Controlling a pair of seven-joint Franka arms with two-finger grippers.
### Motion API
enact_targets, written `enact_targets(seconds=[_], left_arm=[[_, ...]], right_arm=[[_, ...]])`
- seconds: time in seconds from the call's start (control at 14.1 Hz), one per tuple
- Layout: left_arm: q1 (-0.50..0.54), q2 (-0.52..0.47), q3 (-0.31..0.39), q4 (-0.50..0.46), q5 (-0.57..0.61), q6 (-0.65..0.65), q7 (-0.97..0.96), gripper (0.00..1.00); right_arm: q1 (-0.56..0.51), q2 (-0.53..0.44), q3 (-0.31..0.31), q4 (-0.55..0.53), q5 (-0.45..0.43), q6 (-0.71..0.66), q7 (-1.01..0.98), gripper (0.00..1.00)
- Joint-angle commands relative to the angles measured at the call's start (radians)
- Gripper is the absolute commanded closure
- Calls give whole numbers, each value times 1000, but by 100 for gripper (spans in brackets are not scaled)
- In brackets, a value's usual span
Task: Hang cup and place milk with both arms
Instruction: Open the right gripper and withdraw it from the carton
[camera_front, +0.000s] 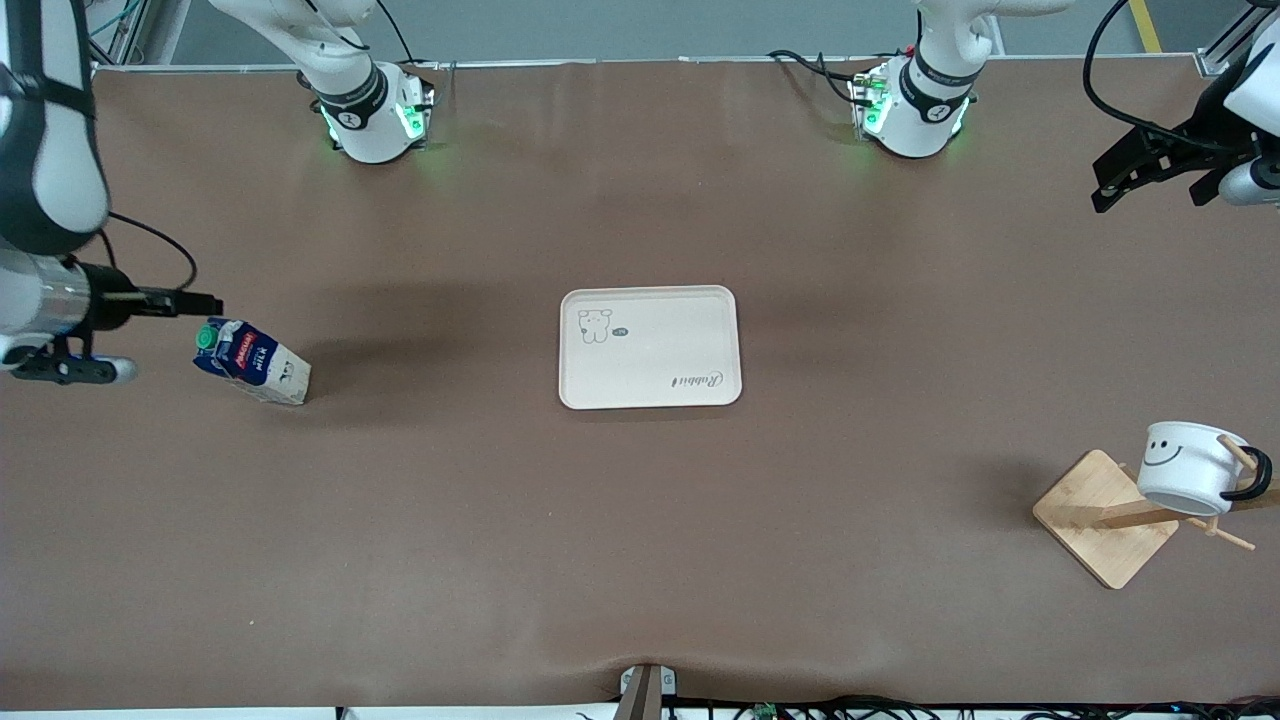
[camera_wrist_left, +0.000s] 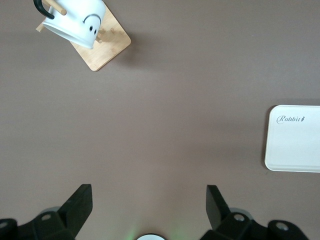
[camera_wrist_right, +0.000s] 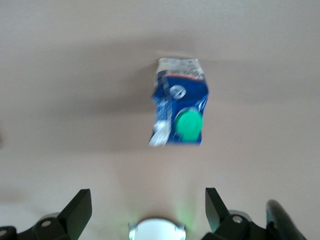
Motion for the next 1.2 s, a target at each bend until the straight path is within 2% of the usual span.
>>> enact_targets(seconds=[0.0, 0.07, 0.28, 0.42, 0.49, 0.64, 0.78, 0.99, 1.13], left_arm=[[-8, -13, 4, -25, -34, 13, 20, 0], [-10, -11, 1, -27, -34, 10, 20, 0], [-4, -11, 1, -27, -34, 8, 20, 0], [-4, -13, 2, -25, -34, 7, 26, 0], [-2, -13, 2, -24, -34, 7, 26, 0], [-2, -13, 2, -22, -34, 7, 26, 0], [-1, -14, 4, -22, -34, 7, 26, 0], [1, -21, 4, -25, -34, 7, 26, 0], [1, -24, 4, -25, -34, 7, 23, 0]], right_arm=[[6, 8, -2, 234, 88, -144, -8, 0], [4, 11, -5, 292, 114, -194, -10, 0], [20, 2, -1, 377, 119, -204, -31, 0], [50, -37, 10, 380, 105, -218, -8, 0], [72, -75, 14, 368, 87, -219, 51, 0], [78, -91, 14, 357, 76, -271, 183, 0], [77, -158, 13, 269, 72, -235, 184, 0], [76, -323, 13, 53, 66, -112, 184, 0], [83, -333, 16, 38, 41, -124, 184, 0]])
